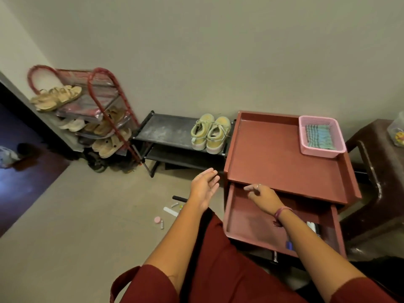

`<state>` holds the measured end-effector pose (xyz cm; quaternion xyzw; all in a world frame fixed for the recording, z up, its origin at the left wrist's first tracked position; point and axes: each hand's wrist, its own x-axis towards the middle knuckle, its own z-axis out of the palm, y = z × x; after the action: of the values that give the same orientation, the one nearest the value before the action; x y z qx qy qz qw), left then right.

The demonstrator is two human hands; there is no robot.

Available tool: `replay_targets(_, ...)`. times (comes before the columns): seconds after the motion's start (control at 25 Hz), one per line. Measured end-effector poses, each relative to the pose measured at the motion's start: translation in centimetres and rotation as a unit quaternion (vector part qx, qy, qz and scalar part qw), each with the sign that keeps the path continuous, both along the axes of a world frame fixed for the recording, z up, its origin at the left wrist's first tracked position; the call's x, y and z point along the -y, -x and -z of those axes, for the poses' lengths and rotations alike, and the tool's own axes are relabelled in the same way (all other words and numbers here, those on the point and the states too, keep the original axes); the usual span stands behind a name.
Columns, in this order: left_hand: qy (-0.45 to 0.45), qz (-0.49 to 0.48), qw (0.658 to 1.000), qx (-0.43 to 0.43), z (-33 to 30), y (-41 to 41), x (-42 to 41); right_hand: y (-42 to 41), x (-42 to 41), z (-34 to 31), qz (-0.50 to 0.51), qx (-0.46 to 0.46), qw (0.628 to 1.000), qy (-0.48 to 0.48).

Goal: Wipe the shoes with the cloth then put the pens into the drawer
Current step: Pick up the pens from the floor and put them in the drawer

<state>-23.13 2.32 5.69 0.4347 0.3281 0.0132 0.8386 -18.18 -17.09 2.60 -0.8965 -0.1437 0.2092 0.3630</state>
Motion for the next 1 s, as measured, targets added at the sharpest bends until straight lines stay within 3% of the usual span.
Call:
replay_targets(0.24,-0.080,-0.073,0.994,-0.016,1.5,1.7,-12.6,-1.5,-11.5,-2.7,-0.076,0.006,0.996,-0.045)
replay_targets(0.44,-0.159,-0.111,0.972,-0.134,8.7,4.5,-21.3,-2.7,-22.7,-0.1,-0.131,-0.013,0.991,-0.008)
replay_targets(0.64,-0.251,-0.055,0.932,-0.254,17.9,7.5,-24.5,-2.9,-30.7,6.0,-0.126,-0.050,0.987,0.084)
replay_targets(0.8,-0.408,0.162,0.838,-0.324,25.5,9.5,-24.0,-3.0,-34.5,11.7,-0.179,-0.055,0.970,0.153)
replay_targets(0.88,-0.462,0.293,0.763,-0.344,29.3,10.2,-22.9,-2.7,-34.5,15.1,-0.226,-0.036,0.953,0.198)
replay_targets(1.0,-0.516,0.436,0.656,-0.337,33.8,10.2,-21.2,-3.8,-33.7,18.9,-0.331,-0.037,0.898,0.287)
